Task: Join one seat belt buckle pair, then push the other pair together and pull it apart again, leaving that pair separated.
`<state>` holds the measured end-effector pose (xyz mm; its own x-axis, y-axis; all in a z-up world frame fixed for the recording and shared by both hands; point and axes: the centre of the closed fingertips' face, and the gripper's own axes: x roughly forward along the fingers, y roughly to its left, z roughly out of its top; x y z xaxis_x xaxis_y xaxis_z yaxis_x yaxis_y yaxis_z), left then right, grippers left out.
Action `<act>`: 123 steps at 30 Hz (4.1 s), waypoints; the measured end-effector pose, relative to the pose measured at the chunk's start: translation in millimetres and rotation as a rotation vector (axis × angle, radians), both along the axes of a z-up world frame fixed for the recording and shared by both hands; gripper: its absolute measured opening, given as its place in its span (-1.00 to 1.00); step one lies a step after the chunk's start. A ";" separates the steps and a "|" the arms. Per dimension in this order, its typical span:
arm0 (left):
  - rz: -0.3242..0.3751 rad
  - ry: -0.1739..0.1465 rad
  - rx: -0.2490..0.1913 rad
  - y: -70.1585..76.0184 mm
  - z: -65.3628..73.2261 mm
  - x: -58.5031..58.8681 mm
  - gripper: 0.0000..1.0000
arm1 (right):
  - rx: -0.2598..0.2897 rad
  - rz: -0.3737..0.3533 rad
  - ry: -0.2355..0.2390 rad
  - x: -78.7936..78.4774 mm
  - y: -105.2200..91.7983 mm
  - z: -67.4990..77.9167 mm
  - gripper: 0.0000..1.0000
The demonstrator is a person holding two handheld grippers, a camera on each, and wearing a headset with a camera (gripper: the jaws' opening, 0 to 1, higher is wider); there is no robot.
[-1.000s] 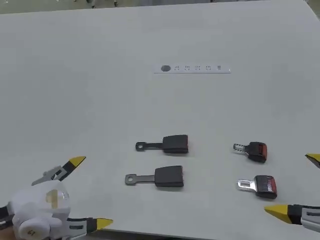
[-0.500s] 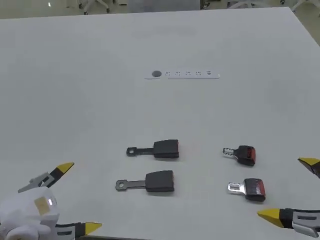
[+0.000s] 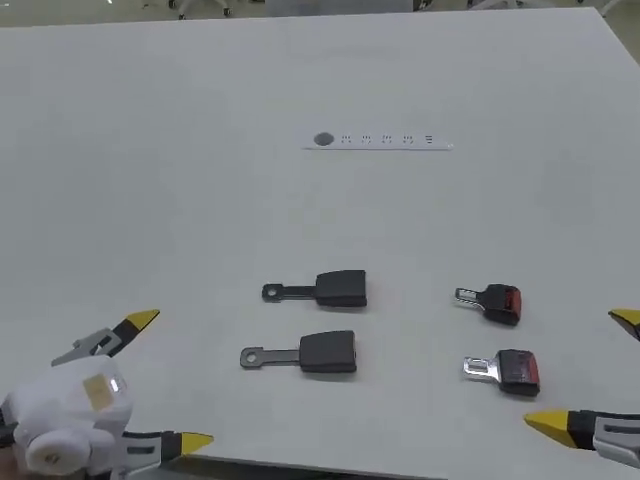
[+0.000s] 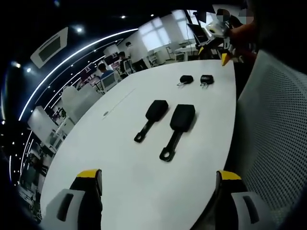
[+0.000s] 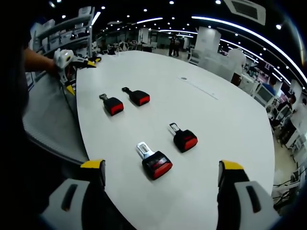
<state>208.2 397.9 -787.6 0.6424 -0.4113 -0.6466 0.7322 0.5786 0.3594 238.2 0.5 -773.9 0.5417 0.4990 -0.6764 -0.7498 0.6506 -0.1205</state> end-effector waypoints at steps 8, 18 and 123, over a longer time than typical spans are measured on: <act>0.014 0.007 -0.016 -0.6 2.2 0.2 1.00 | -0.038 0.036 -0.017 -0.6 1.8 1.5 0.92; 0.017 0.020 -0.007 -2.2 0.6 -1.3 0.96 | -0.031 0.029 -0.005 1.6 -0.4 -1.0 0.92; -0.450 0.310 0.252 -145.2 -69.7 56.1 -0.35 | -0.263 0.498 0.200 17.0 61.8 -83.6 -0.33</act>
